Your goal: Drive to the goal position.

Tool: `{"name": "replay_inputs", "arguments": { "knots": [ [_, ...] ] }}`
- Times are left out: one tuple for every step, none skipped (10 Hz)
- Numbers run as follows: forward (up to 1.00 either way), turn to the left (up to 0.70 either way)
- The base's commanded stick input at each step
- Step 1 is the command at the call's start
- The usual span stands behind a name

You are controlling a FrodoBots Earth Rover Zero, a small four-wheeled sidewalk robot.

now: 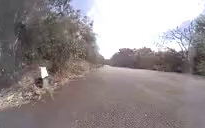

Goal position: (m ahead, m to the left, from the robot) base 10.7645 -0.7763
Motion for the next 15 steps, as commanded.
{"name": "replay_inputs", "arguments": {
  "knots": [
    [0.5,0.0],
    [0.5,0.0],
    [0.5,0.0],
    [0.5,0.0],
    [0.5,0.0],
    [0.5,0.0],
    [0.5,0.0],
    [0.5,0.0],
    [0.5,0.0],
    [0.5,0.0],
    [0.5,0.0],
    [0.5,0.0],
    [0.5,0.0],
    [0.5,0.0],
    [0.5,0.0]
  ]
}}
